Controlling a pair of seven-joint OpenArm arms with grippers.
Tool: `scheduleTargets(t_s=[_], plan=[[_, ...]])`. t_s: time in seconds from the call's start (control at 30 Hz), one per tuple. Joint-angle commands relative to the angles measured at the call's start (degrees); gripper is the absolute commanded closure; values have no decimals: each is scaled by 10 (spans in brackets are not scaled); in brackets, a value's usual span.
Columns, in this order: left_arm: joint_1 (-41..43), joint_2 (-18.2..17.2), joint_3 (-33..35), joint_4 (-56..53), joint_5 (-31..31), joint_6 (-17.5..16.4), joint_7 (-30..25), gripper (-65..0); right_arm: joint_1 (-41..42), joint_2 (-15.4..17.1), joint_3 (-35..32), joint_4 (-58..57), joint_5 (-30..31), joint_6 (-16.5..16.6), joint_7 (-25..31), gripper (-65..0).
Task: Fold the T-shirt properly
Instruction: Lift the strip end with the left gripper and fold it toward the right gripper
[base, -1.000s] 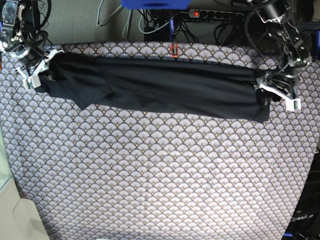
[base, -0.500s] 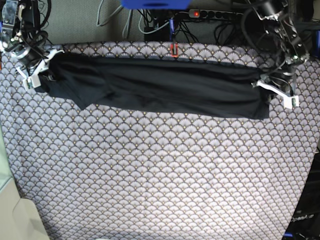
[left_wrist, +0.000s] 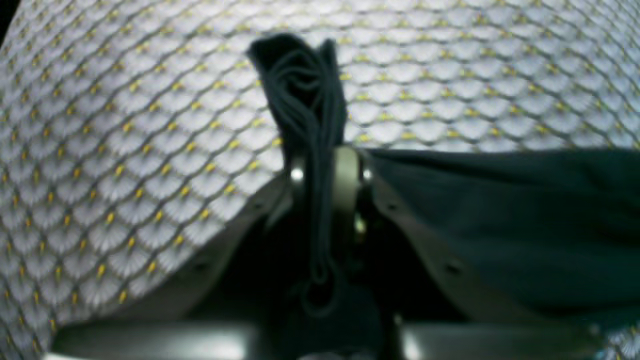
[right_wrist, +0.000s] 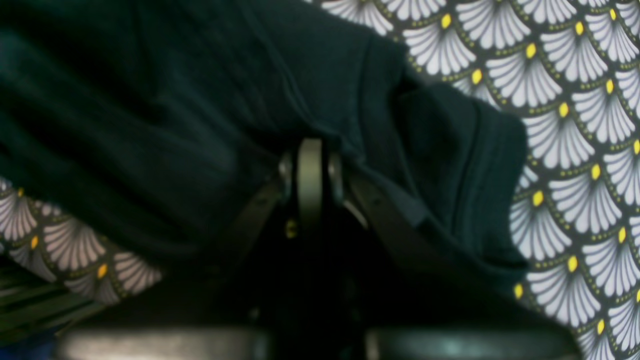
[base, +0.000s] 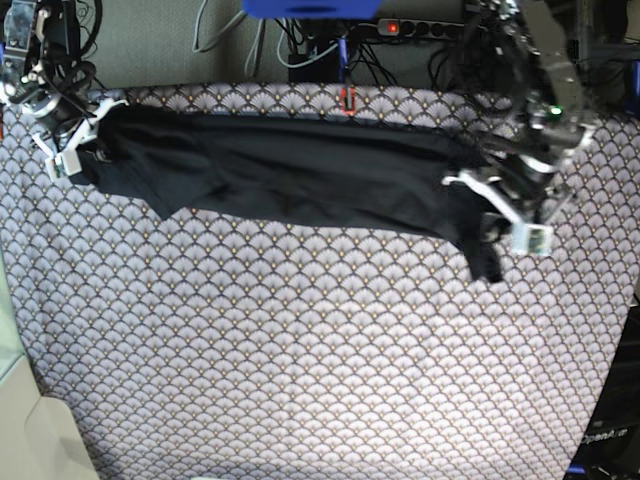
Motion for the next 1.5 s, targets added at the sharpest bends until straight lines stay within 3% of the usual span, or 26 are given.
scheduleTargets(t_s=[0.0,0.2,0.37,0.53,0.63,0.73,1.03,1.27,1.47], plan=[[-4,1,22,19,5,-2,-11,0,-2,7,2,2,-15,-2,-15,0],[23,8,163,25,88,2,-11,0,2,-16,4,5,-84,-2,-11,0],[27,11,274,23,141,5,-11,0,2,-20,3,5,-91,-2,-11,0],[7,63,332,21,199,5,-6,0,2,-20,3,5,-91,-2,-11,0],[-1,86,359,0,241,5,-7,0,2,-20,3,5,-91,-2,-11,0],[-10,86,380,-31,262,5,-9,0,2,-20,3,5,-91,-2,-11,0],[-11,86,390,-46,261,5,-11,0,2,-19,3,5,-91,-2,-11,0],[-30,86,452,-82,265,5,-8,0,2,-21,3,5,-91,-2,-11,0],[-34,86,449,-83,265,5,-9,0,2,-18,3,6,-91,-2,-11,0]])
